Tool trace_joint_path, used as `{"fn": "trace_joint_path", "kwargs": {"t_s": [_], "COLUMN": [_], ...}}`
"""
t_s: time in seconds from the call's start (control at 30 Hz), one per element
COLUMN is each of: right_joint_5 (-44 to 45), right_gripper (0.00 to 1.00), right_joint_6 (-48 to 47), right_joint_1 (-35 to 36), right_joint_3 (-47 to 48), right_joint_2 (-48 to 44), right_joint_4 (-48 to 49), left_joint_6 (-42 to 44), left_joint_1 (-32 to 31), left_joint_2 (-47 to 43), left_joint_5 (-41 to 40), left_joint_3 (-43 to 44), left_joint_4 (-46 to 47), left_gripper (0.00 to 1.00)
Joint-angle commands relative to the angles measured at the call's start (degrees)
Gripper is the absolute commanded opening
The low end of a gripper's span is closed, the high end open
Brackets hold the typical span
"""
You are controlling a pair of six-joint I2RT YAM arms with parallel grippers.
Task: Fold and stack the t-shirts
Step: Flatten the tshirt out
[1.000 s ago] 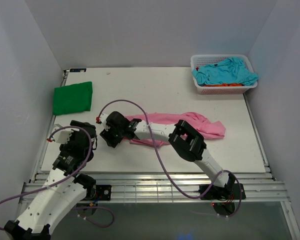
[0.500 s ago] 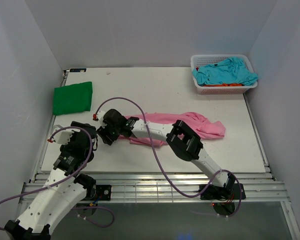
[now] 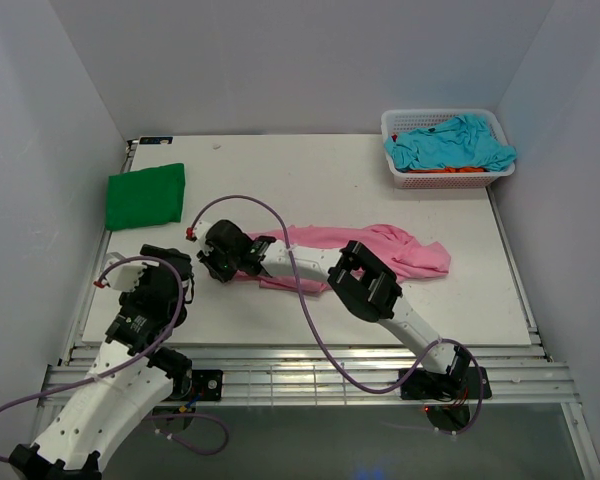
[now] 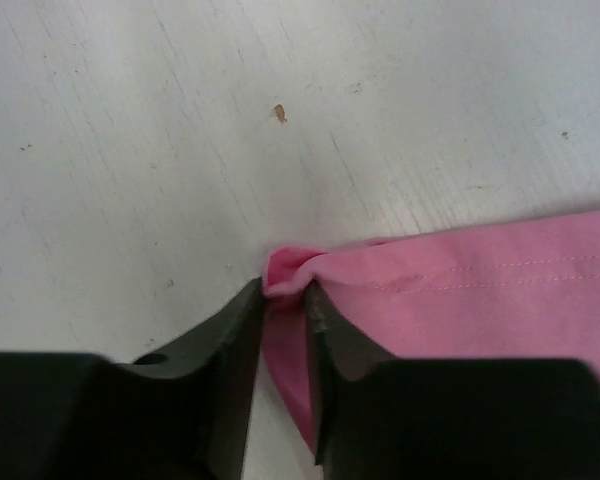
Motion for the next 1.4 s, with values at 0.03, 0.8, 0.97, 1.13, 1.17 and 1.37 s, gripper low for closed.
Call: {"fn": "trace_joint_path", "kwargs": {"t_s": [0.03, 0.8, 0.97, 1.13, 1.17, 1.37], "right_joint_5": [1.75, 54.01, 61.42, 69.07, 69.95, 74.96], "right_gripper": [0.17, 0.08, 0.08, 0.08, 0.08, 0.08], "right_joint_6": [0.07, 4.27, 13.68, 27.63, 28.98, 32.76], "right_joint_1": [0.55, -2.44, -6.91, -13.15, -15.51, -22.20], "right_joint_3": [-2.82, -30.68, -36.13, -34.83, -34.12, -27.54], "right_joint_2": [1.08, -53.14, -61.14, -64.92, -65.28, -68.27], "right_joint_4": [-0.85, -23.31, -33.71, -51.86, -54.18, -64.19], "left_joint_6": [0.54, 16.52, 26.46, 31.29, 31.83, 33.76], "left_joint_1": [0.18, 0.09, 0.09, -3.76, -4.47, -6.50], "left_joint_2": [-0.98, 0.77, 11.65, 22.91, 23.09, 23.53], "left_joint_5": [-1.39, 13.36, 30.91, 35.71, 35.27, 34.12], "left_joint_3": [-0.29, -4.77, -7.59, -6.27, -6.53, -6.09], "left_joint_4": [-0.16, 18.53, 36.36, 43.77, 46.13, 47.91], "left_gripper": [0.98, 0.98, 0.94, 0.91, 0.91, 0.91]}}
